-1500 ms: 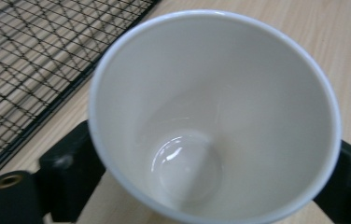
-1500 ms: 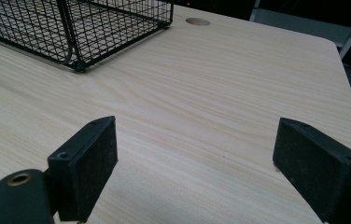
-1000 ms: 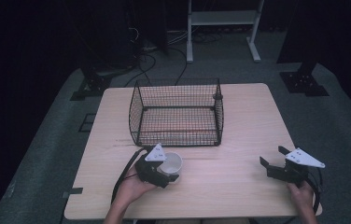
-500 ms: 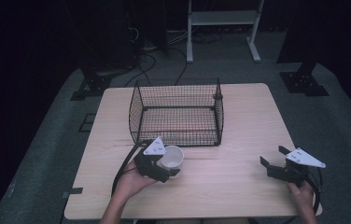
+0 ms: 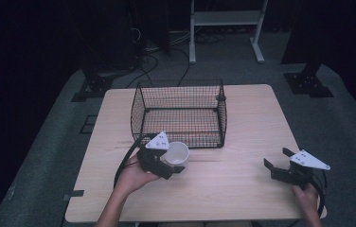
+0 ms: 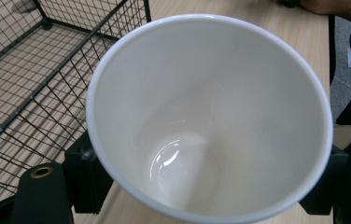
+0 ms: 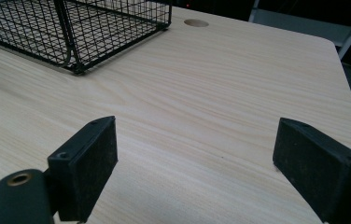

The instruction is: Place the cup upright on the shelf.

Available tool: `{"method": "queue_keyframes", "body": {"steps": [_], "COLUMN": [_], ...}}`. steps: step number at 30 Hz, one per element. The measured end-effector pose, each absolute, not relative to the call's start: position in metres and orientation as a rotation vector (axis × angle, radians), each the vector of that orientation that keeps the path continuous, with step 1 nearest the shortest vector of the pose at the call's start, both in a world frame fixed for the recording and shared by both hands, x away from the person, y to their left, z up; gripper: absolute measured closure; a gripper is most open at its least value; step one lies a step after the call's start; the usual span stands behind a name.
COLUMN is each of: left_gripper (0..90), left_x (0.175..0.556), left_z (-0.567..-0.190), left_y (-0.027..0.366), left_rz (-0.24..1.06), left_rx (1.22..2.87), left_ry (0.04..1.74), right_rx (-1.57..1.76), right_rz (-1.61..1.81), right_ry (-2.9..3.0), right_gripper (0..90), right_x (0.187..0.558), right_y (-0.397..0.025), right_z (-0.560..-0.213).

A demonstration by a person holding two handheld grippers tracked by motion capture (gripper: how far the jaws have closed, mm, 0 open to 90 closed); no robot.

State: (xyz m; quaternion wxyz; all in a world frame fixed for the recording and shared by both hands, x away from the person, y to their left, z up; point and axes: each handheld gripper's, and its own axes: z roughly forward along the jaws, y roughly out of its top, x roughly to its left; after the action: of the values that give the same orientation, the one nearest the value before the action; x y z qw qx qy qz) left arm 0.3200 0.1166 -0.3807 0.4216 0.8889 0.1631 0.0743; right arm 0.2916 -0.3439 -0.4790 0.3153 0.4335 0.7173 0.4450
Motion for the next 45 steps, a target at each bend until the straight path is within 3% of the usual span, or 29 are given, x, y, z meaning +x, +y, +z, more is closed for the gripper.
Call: {"method": "queue_keyframes", "body": {"steps": [45], "left_gripper": [21.0], "left_x": [0.389], "left_z": [-0.297], "left_y": [0.101], "left_rz": [0.185], "left_rx": [2.251], "left_ry": [0.338], "right_rx": [1.154], "right_rz": [1.182], "right_ry": [1.884], "right_gripper": [13.0], "right_x": [0.292], "right_y": [-0.345], "right_z": [-0.479]}}
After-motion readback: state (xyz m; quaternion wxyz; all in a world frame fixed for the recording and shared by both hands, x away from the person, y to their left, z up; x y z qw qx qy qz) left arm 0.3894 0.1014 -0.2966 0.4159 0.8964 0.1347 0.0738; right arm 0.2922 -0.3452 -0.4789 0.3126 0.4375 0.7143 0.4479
